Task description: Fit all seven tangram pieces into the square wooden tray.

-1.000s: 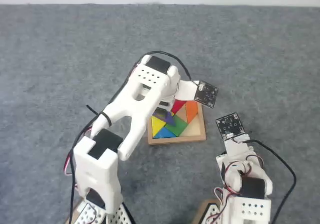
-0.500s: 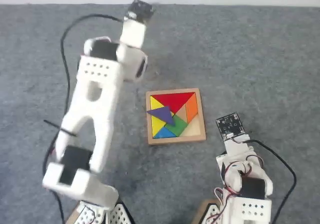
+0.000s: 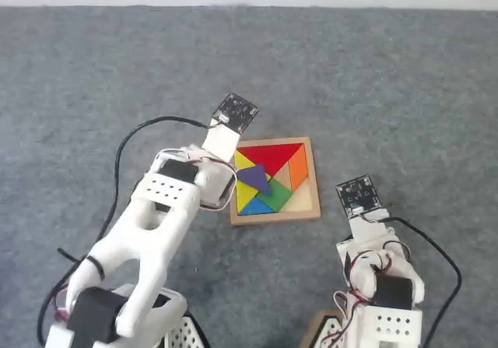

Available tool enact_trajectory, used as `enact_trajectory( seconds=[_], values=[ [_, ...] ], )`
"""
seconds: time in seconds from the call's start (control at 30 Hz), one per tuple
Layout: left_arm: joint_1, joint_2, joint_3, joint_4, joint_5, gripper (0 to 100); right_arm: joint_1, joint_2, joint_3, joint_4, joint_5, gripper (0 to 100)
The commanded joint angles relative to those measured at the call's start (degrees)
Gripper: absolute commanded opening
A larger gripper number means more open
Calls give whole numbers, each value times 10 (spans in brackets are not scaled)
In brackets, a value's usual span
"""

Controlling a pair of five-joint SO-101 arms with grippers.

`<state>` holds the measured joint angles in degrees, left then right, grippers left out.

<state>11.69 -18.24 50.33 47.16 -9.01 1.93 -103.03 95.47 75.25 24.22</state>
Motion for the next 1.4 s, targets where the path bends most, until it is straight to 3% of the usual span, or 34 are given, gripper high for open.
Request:
enact_trajectory(
  seconds=[0.0, 0.13, 0.4, 0.7, 0.97, 1.37],
  values=[
    [7, 31, -6, -44, 0, 13, -2, -8, 10, 1, 4, 8],
    [7, 123, -36, -71, 0, 14, -2, -8, 10, 1, 4, 8],
    [2, 238, -162, -25, 0, 13, -2, -8, 10, 1, 4, 8],
    [18, 248, -187, -49, -4, 13, -2, -8, 10, 1, 4, 8],
    [98, 249, -189, -47, -21, 14, -2, -8, 10, 1, 4, 8],
    [96, 228, -187, -37, -18, 13, -2, -8, 10, 1, 4, 8]
  ],
)
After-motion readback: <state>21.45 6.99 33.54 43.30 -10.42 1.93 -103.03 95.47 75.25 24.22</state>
